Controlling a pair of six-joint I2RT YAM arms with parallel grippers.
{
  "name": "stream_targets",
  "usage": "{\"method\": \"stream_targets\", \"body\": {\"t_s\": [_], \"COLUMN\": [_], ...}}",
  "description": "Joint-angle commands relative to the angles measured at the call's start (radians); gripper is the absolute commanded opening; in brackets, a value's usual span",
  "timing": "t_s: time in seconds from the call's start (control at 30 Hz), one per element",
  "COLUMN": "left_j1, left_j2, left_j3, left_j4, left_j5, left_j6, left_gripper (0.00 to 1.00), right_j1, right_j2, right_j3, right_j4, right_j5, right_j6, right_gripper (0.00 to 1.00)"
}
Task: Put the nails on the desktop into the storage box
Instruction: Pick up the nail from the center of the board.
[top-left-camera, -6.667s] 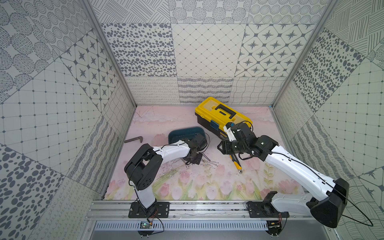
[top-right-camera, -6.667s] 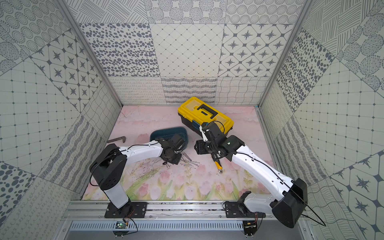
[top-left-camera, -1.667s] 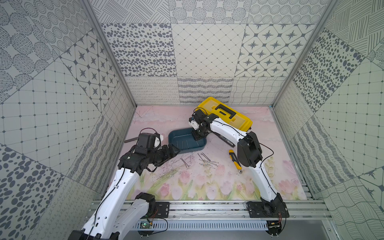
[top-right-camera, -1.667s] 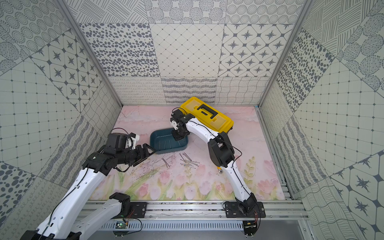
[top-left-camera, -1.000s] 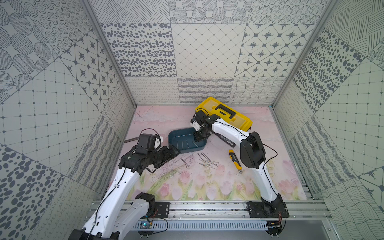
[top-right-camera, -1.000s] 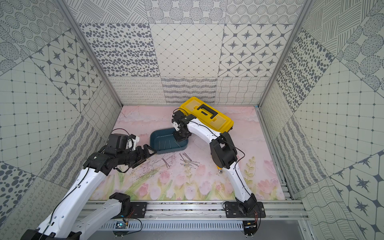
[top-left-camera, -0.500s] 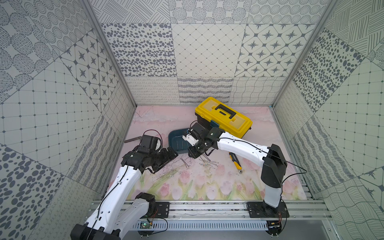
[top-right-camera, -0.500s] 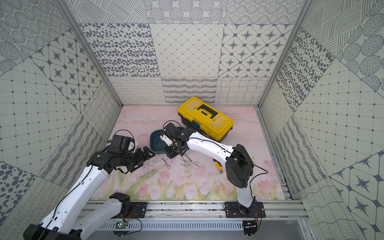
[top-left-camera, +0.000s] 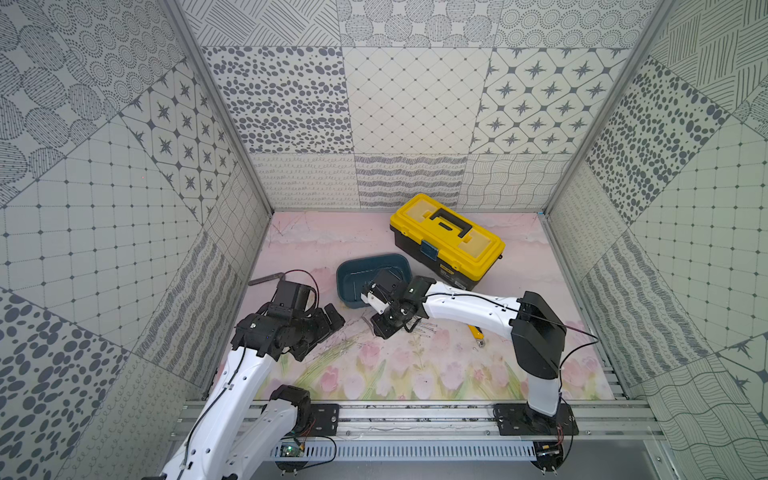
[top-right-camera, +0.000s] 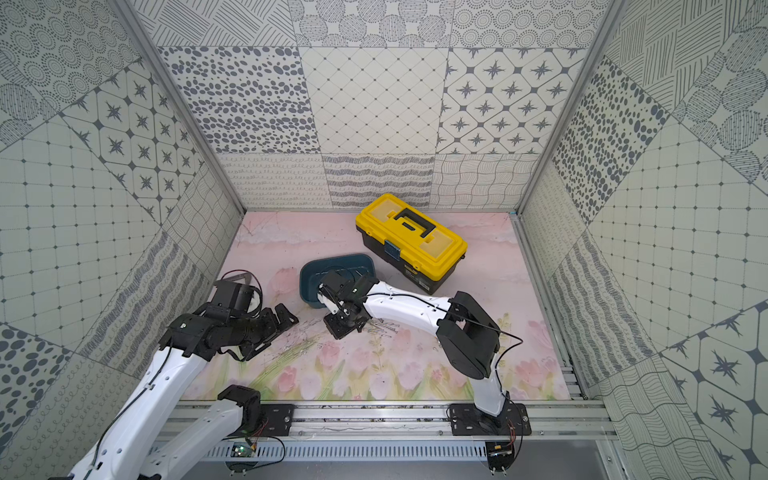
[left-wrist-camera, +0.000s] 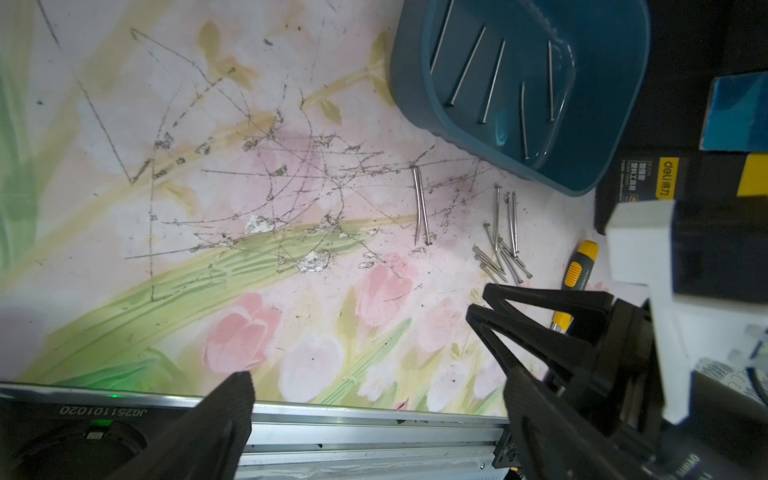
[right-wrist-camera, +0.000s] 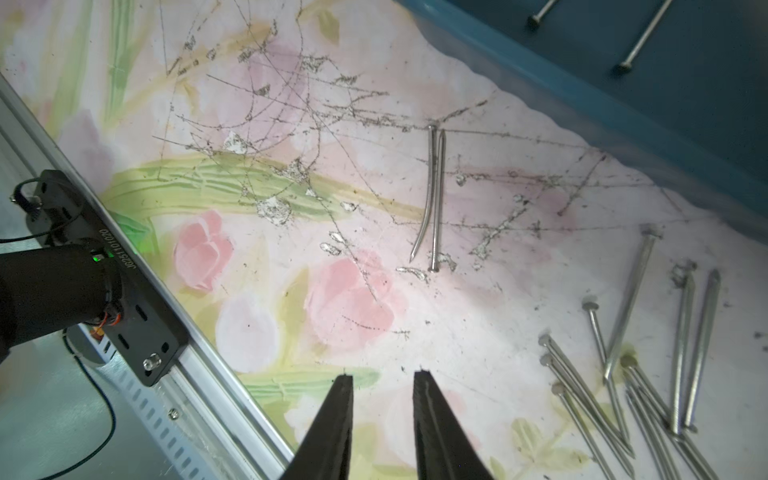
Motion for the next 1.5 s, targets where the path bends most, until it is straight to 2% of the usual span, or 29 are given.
{"method": "stream_targets", "body": {"t_s": [0.0, 0.37, 0.87, 1.33, 1.47], "left_j1": [0.006, 0.005, 0.006, 0.006, 0.006], "left_j2": [-0.049, -0.113, -0.118, -0.115, -0.108], "left_j3": [-0.012, -0.018, 0.009, 0.0, -0.001], "left_j4": [-0.108, -0.134, -0.167, -0.163, -0.158], "left_j5": [-0.026, -0.006, -0.008, -0.001, -0.001], "left_j6": [-0.019, -0.01, 0.026, 0.049, 0.057], "left_gripper": [0.99, 0.99, 0.99, 0.99, 0.99], "right_j1": [0.008, 0.009, 0.004, -0.001, -0.002], "right_j2": [0.058, 0.156, 0.253, 0.299, 0.309], "right_j3": [0.034, 0.121, 0.21, 0.227, 0.231], "right_j4": [0.036, 0.005, -0.017, -0.05, -0.061], "right_j5": [0.022, 0.084, 0.108, 0.134, 0.14], "right_j6": [0.004, -0.038, -0.062, -0.056, -0.062], "right_gripper": [0.31, 0.32, 0.32, 0.29, 0.24]}}
